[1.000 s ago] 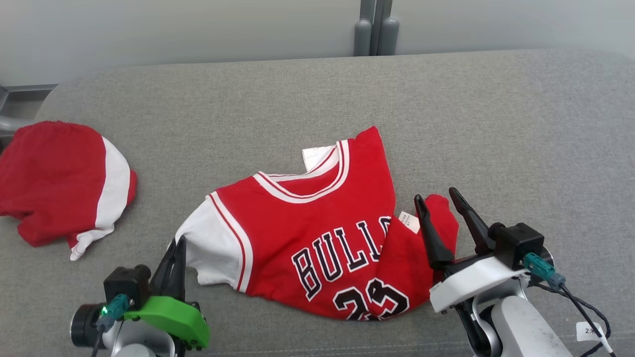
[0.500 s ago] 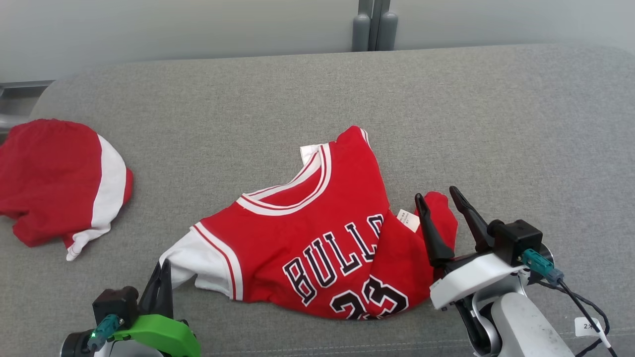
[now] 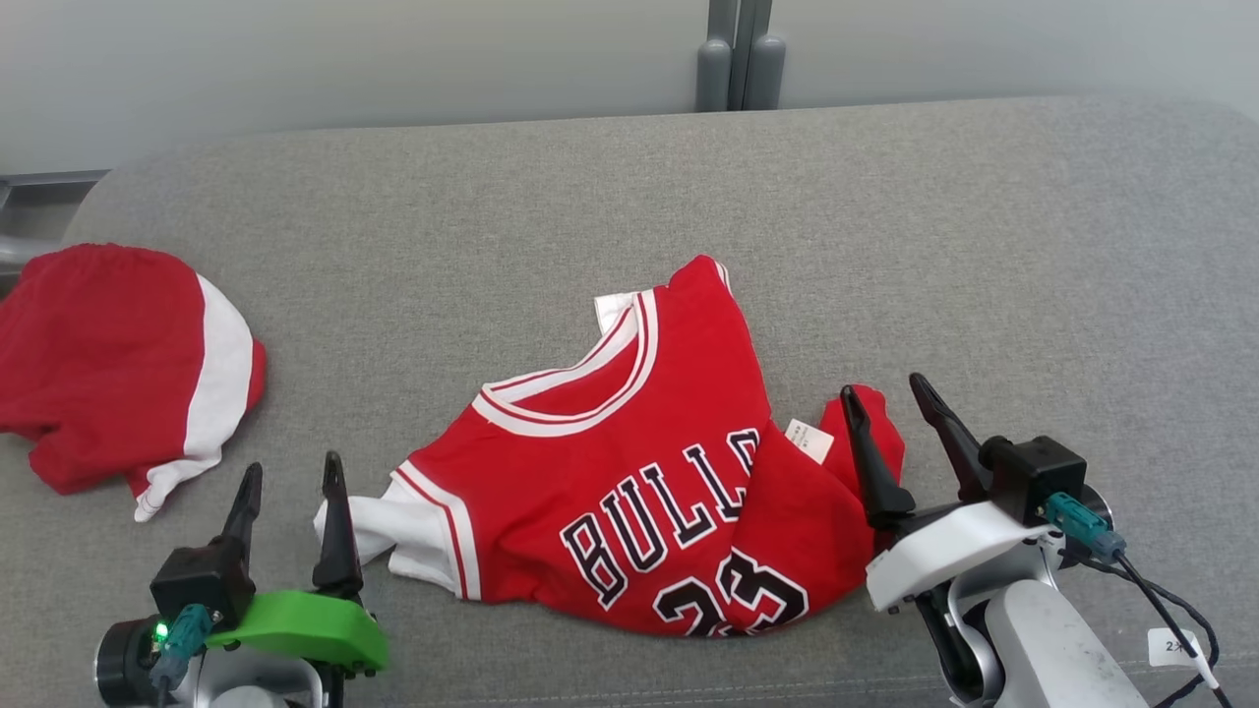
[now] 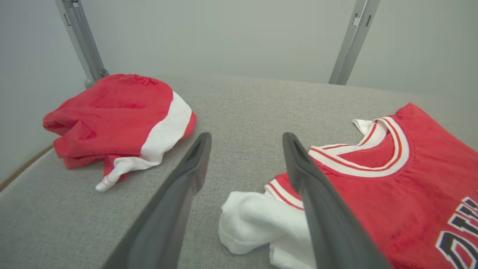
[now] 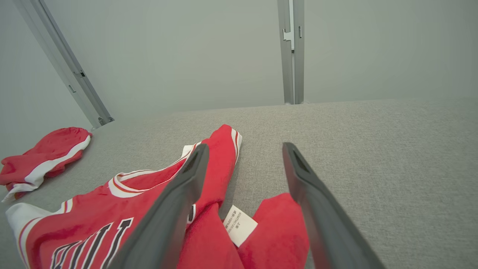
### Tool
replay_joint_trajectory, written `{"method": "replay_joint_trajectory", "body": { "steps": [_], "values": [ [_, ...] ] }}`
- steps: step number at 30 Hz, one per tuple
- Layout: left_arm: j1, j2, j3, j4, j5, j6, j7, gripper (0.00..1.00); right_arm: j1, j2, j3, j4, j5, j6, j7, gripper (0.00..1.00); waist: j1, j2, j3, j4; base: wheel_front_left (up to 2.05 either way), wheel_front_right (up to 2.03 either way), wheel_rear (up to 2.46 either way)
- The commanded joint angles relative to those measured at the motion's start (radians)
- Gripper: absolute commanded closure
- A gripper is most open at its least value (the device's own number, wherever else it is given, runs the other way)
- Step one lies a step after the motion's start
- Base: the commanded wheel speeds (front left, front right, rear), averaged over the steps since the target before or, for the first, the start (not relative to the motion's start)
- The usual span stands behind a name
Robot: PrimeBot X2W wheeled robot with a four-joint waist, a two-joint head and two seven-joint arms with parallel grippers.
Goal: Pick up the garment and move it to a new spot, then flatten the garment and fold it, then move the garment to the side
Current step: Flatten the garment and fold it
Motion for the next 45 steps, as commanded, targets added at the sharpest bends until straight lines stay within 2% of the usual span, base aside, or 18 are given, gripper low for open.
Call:
{"method": "replay_joint_trajectory", "body": {
  "steps": [1,14,23,30,37,45],
  "values": [
    [0.008,-0.016,0.028,-0.041,0.036,-0.002,-0.003,0.0,-0.012,-0.004,-0.008,0.008,-0.01,0.0,-0.004,0.0,0.0,0.0,-0.002,0.0,0.0,0.0,0.0],
    [0.074,-0.102,0.19,-0.128,0.163,-0.038,-0.002,0.0,-0.001,-0.004,-0.076,0.066,-0.041,0.0,-0.002,0.0,0.0,0.0,-0.028,0.01,0.0,0.0,0.0],
    [0.107,-0.127,0.286,-0.12,0.206,-0.06,-0.003,0.0,0.001,-0.004,-0.11,0.108,-0.059,0.0,0.045,0.0,0.0,0.0,-0.036,0.027,0.0,0.0,0.0],
    [0.096,-0.153,0.304,-0.113,0.228,-0.09,-0.003,0.0,-0.067,-0.004,-0.106,0.179,-0.07,0.0,0.135,0.0,0.0,0.0,-0.031,0.049,0.0,0.0,0.0],
    [0.08,-0.173,0.31,-0.098,0.244,-0.118,-0.003,0.0,-0.155,-0.005,-0.12,0.314,-0.096,0.0,0.251,0.0,0.0,0.0,-0.019,0.087,0.0,0.0,0.0],
    [0.072,-0.191,0.313,-0.085,0.257,-0.135,-0.003,0.0,-0.211,-0.007,-0.131,0.461,-0.108,0.0,0.307,0.0,0.0,0.0,-0.014,0.121,0.0,0.0,0.0]
  ]
}}
